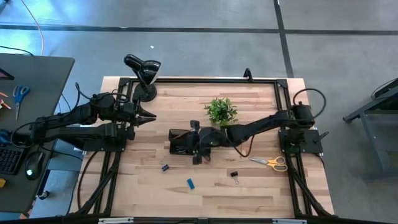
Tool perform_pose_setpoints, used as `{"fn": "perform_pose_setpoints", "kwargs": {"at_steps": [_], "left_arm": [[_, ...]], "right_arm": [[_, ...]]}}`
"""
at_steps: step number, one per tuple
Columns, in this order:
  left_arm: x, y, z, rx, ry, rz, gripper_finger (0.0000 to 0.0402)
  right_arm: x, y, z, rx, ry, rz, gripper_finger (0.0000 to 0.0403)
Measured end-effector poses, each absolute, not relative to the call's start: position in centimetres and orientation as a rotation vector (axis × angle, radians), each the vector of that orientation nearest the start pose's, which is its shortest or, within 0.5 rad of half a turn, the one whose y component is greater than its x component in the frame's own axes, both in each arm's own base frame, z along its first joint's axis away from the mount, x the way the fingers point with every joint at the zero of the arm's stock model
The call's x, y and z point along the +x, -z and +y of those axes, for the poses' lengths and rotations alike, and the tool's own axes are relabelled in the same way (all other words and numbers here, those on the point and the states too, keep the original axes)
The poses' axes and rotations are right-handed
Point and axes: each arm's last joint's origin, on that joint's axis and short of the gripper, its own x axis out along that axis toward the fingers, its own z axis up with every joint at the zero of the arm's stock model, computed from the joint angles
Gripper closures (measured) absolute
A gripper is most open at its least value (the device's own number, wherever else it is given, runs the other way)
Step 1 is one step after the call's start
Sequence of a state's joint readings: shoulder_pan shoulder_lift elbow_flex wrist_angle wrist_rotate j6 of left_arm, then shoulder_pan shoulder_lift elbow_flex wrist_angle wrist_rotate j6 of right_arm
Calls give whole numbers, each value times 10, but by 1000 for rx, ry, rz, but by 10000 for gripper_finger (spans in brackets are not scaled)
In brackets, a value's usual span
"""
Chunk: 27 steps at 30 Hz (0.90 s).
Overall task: Pick and place office supplies into organizer
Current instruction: Put the yellow scissors into the black desk organizer
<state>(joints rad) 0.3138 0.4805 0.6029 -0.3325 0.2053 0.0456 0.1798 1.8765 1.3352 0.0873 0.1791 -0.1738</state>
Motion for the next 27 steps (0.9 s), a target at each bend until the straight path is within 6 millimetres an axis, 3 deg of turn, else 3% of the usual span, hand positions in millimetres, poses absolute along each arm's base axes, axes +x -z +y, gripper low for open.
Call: {"fn": "perform_pose_setpoints", "kwargs": {"at_steps": [7,13,19,27], "left_arm": [[113,-295,30,-17,-99,209,366],[116,-293,31,-33,-79,222,365],[116,-293,31,-33,-76,221,366],[117,-296,30,-10,-62,192,365]], "right_arm": [[404,-269,90,-139,-34,837,295],[371,-288,94,46,168,1172,295],[342,-262,98,224,468,1388,295],[311,-218,138,207,586,1419,295]]}}
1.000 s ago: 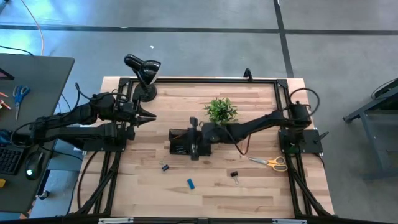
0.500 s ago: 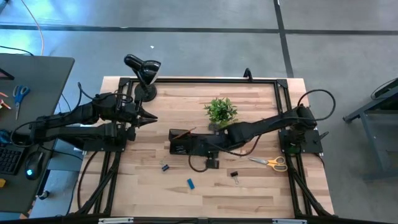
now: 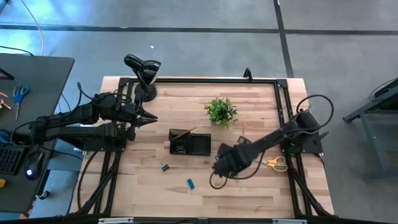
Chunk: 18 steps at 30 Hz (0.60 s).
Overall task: Pick and place office supplies into organizer
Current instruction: Put the yellow scissors into the black desk organizer
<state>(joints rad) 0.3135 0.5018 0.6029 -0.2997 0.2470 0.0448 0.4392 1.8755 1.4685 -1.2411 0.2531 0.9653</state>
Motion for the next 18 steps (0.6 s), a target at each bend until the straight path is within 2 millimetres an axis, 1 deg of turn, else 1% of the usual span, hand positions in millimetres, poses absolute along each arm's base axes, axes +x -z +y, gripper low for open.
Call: {"fn": "perform_pose_setpoints", "kwargs": {"at_steps": [4,9,12,14,16,18], "left_arm": [[117,-297,30,-6,-63,179,366],[116,-294,30,-15,-58,210,364],[117,-293,30,-22,-49,226,366],[117,-293,30,-22,-50,227,366],[117,-293,30,-20,-50,221,366],[118,-294,30,-17,-50,208,365]], "right_arm": [[295,-207,143,182,632,1454,295],[268,-215,137,220,685,1390,295],[245,-221,130,298,687,1343,295],[230,-222,129,396,629,1314,295],[214,-218,128,481,585,1314,295],[196,-210,126,530,567,1352,295]]}}
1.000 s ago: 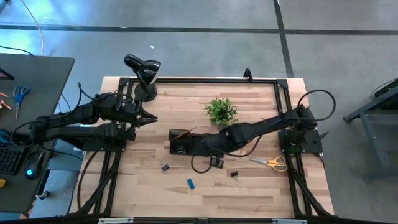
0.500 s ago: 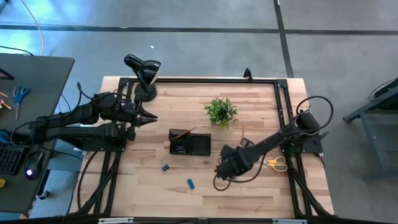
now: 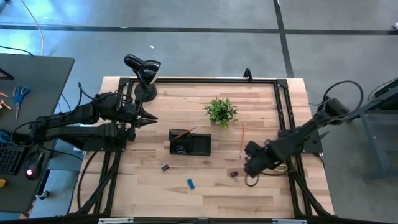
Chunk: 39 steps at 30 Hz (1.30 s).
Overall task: Pick and place office supplies into organizer
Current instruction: Put the yellow scissors into the black desk organizer
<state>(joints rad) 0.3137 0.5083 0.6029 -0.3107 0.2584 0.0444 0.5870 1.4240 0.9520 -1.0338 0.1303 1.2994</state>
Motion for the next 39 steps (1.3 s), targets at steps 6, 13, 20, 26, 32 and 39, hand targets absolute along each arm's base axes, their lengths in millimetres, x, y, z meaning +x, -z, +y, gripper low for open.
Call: {"fn": "perform_pose_setpoints", "kwargs": {"at_steps": [6,13,20,26,32,39], "left_arm": [[118,-295,30,-23,-51,200,364],[117,-293,30,-70,-55,220,364],[117,-293,30,-72,-56,222,364],[117,-293,30,-65,-55,217,364],[117,-294,30,-63,-55,213,364],[118,-295,30,-60,-55,204,364]], "right_arm": [[165,-178,133,631,528,1488,295],[149,-158,141,653,502,1607,295],[139,-157,147,658,535,1635,295],[129,-157,149,644,618,1653,295],[124,-156,151,616,673,1583,295],[131,-142,158,587,676,1575,295]]}}
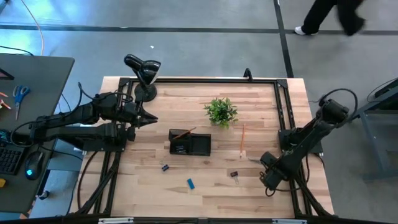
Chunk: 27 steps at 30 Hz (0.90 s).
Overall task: Pick and place office supplies into organizer
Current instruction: Put the yellow scissors into the black desk organizer
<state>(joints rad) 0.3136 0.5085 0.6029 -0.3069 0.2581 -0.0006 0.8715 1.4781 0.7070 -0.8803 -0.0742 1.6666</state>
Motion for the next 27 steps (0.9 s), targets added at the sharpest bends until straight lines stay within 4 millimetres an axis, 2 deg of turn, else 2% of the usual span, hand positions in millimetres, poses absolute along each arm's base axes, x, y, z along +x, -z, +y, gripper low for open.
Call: {"fn": "perform_pose_setpoints", "kwargs": {"at_steps": [6,12,15,20,27], "left_arm": [[118,-295,30,-60,-55,203,364],[118,-295,30,-41,-54,202,364],[118,-295,30,-40,-54,200,364],[118,-295,30,-37,-53,198,364],[118,-295,30,-36,-54,196,364]], "right_arm": [[134,-131,164,527,669,1620,295],[138,-142,166,510,632,1577,299],[140,-145,166,496,628,1511,321],[139,-145,163,473,652,1516,390],[138,-148,156,456,685,1632,395]]}}
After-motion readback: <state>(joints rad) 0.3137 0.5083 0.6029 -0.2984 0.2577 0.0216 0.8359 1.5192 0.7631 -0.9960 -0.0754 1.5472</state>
